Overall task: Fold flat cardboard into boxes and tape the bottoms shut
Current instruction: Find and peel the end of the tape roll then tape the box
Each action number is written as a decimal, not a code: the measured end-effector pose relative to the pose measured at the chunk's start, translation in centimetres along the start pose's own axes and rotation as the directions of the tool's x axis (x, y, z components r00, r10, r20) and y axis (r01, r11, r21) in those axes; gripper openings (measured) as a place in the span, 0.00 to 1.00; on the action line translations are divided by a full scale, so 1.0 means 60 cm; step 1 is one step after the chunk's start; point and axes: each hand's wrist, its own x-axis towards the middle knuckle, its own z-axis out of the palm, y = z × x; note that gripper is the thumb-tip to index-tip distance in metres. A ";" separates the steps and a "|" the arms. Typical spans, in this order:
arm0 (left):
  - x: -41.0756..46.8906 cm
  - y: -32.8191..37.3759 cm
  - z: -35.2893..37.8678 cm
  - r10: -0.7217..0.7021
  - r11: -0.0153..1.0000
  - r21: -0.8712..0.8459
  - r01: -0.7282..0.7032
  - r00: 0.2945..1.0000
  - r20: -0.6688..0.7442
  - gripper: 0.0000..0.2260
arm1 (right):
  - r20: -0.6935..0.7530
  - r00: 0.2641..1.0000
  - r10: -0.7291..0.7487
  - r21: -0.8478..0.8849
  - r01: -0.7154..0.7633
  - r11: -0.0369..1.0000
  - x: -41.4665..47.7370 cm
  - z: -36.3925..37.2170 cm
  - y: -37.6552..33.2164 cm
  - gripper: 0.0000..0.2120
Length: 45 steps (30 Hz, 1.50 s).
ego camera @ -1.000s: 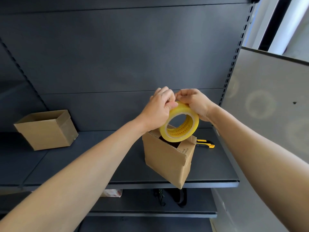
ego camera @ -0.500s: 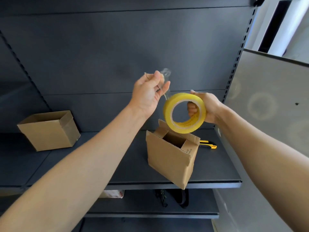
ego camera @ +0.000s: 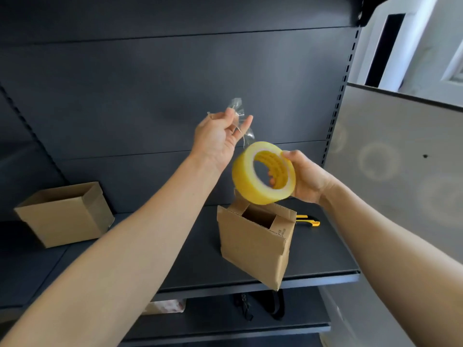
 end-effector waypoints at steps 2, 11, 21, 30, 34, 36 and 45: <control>-0.003 -0.001 0.003 -0.031 0.999 0.024 0.031 0.999 0.007 0.09 | -0.196 0.981 0.004 -0.034 -0.011 0.999 0.008 -0.007 0.007 0.14; 0.003 0.018 -0.048 0.055 0.347 0.926 -0.152 0.988 0.142 0.15 | -0.300 0.939 0.166 0.179 -0.116 0.977 -0.007 -0.054 0.043 0.08; -0.003 -0.016 -0.079 -0.377 -0.105 0.952 -0.288 0.897 0.229 0.10 | -0.312 0.906 0.287 0.010 -0.299 0.954 -0.004 -0.064 0.013 0.11; 0.020 -0.030 -0.078 -0.453 0.296 0.954 -0.053 0.871 0.190 0.15 | -0.171 0.957 0.235 -0.015 -0.241 0.970 -0.022 -0.061 -0.020 0.14; 0.037 -0.047 -0.096 -0.393 0.535 0.834 0.133 0.913 0.106 0.16 | 0.049 0.985 0.167 -0.176 -0.156 0.972 -0.034 -0.061 -0.033 0.43; 0.042 -0.055 -0.097 -0.362 0.553 0.822 0.136 0.928 0.090 0.17 | 0.055 0.974 0.218 -0.478 -0.166 0.862 -0.033 -0.058 -0.034 0.47; 0.023 -0.084 -0.127 -0.534 -0.273 0.927 -0.258 0.842 0.077 0.36 | -0.161 0.985 0.060 -0.276 -0.103 0.956 -0.005 -0.086 -0.009 0.12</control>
